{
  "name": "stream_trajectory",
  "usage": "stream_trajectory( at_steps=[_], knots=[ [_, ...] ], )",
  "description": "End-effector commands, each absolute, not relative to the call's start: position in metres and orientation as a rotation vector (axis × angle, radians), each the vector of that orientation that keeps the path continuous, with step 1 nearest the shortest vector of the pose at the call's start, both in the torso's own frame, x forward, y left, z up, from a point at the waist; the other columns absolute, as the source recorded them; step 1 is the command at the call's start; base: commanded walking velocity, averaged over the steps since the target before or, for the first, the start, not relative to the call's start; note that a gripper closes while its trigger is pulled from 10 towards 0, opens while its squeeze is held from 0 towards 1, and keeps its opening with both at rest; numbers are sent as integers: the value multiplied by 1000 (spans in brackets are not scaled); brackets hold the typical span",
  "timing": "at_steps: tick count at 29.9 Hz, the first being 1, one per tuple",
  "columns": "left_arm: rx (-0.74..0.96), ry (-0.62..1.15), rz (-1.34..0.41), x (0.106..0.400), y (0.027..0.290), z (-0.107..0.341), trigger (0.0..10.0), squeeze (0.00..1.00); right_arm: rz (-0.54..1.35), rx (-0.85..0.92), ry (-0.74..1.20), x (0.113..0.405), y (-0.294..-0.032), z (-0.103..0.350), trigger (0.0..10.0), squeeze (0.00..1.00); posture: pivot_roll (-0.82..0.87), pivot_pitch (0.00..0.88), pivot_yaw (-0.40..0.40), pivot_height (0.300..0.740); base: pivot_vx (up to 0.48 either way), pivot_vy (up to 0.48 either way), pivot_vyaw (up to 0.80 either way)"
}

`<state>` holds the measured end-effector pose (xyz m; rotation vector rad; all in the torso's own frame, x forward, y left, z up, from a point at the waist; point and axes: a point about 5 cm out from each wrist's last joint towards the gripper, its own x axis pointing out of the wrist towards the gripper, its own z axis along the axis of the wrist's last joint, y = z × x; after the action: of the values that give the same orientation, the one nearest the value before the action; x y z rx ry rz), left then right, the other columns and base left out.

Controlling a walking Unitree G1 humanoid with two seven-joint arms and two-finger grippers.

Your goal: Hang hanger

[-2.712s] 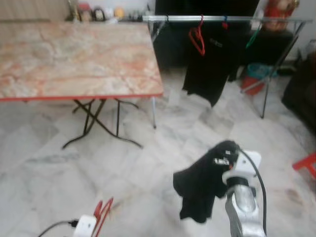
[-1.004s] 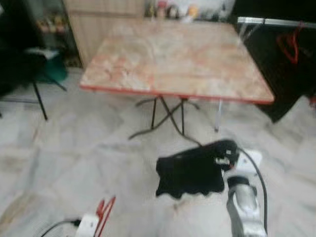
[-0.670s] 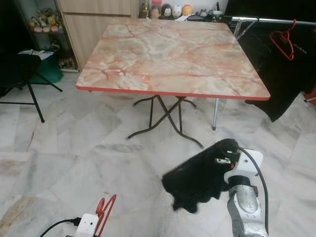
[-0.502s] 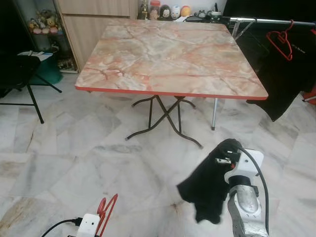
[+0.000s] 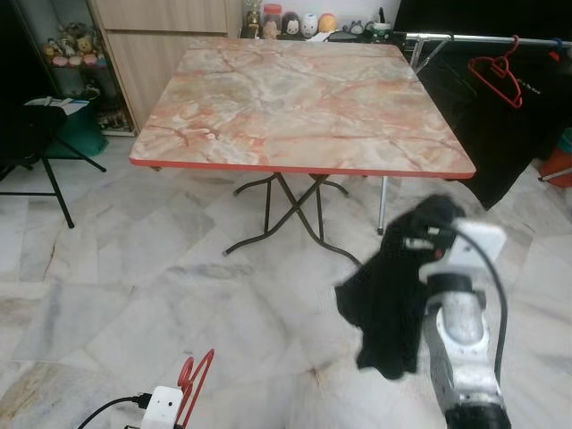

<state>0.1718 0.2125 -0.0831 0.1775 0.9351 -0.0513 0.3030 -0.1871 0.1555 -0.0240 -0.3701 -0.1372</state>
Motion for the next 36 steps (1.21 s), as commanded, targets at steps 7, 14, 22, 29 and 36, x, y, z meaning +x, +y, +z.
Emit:
stream_trajectory(
  at_steps=[7,14,22,29,36],
  knots=[
    [187,940,-47,171,214,-83,10000,0,-119,-34,-460,305,-183,187,10000,0,40,32,-40,740,272,0,0],
    [185,943,-47,171,212,-84,10000,0,-115,-35,-431,304,-182,182,10000,0,45,38,-43,740,216,0,0],
    [185,962,-46,167,211,-86,10000,0,-110,-33,-417,304,-181,183,10000,0,42,40,-44,740,194,0,0],
    [183,970,-46,165,212,-87,10000,0,-106,-29,-420,305,-179,186,10000,0,43,40,-44,740,44,0,0],
    [180,974,-44,164,213,-87,10000,0,-105,-28,-416,305,-179,185,10000,0,44,40,-44,740,0,0,0]
  ],
)
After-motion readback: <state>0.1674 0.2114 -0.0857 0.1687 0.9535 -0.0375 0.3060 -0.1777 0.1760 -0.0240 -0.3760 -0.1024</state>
